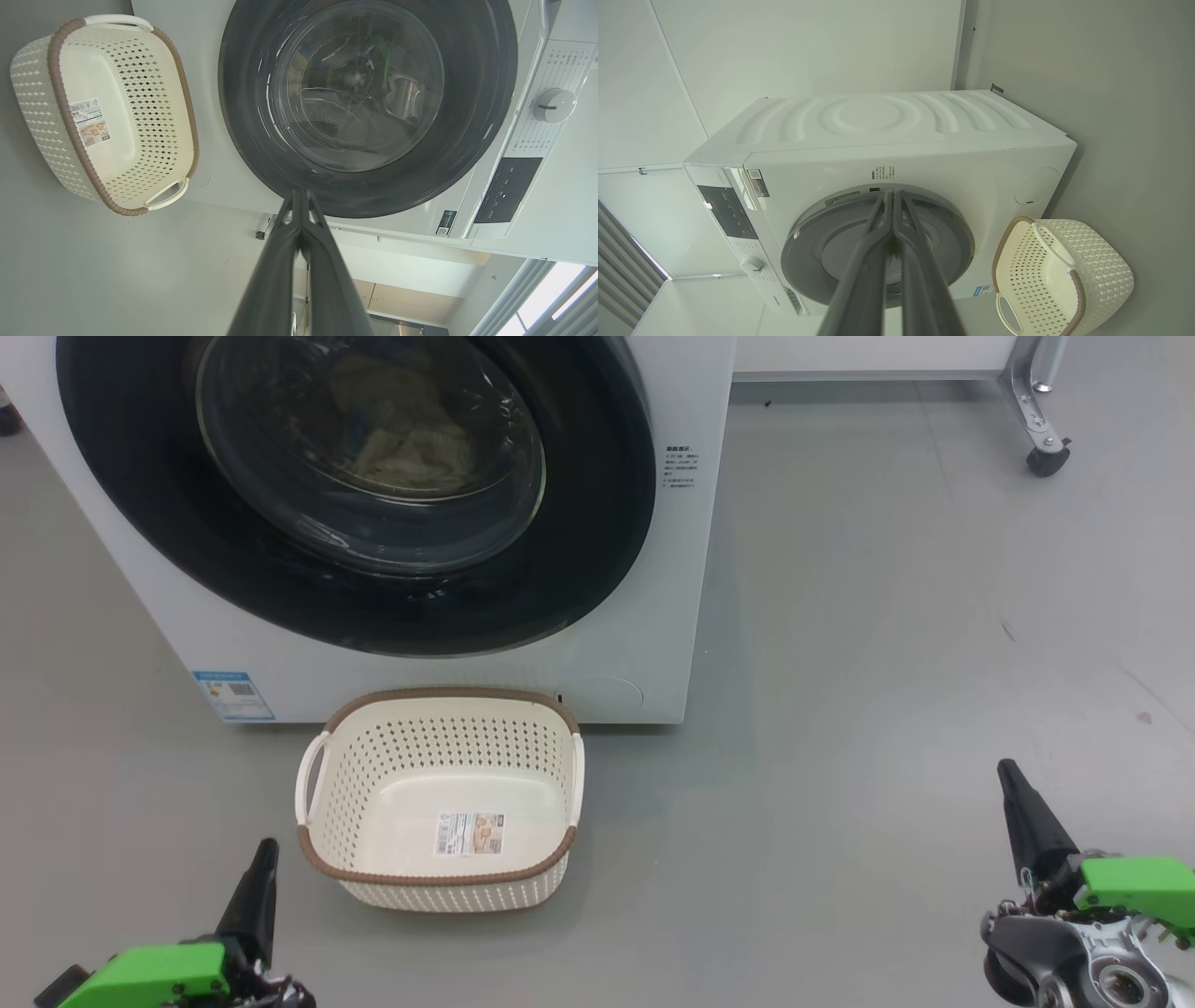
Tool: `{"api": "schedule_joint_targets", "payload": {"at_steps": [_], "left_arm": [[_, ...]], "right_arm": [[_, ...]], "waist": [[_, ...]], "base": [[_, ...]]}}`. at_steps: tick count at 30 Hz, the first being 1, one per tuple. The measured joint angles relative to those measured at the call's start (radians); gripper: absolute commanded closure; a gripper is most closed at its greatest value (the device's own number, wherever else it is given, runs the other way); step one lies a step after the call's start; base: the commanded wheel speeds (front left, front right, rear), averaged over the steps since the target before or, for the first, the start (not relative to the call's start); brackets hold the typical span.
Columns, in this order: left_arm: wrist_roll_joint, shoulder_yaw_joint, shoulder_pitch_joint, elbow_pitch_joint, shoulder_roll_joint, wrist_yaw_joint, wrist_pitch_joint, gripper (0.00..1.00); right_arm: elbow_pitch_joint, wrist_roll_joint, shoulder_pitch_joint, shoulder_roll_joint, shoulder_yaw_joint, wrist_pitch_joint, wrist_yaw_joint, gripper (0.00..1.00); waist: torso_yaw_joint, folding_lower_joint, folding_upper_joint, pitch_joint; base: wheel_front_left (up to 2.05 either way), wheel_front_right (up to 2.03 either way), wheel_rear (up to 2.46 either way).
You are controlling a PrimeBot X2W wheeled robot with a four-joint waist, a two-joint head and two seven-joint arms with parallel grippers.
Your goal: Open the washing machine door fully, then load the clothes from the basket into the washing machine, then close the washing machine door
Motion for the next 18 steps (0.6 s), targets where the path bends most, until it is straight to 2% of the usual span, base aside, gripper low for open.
{"api": "schedule_joint_targets", "payload": {"at_steps": [18], "left_arm": [[0.0, 0.002, 0.0, 0.0, -0.001, 0.0, 0.0, 1.0]], "right_arm": [[0.0, 0.0, 0.0, 0.0, 0.0, 0.0, 0.0, 1.0]], "waist": [[0.0, 0.0, 0.0, 0.0]], "base": [[0.0, 0.0, 0.0]]}}
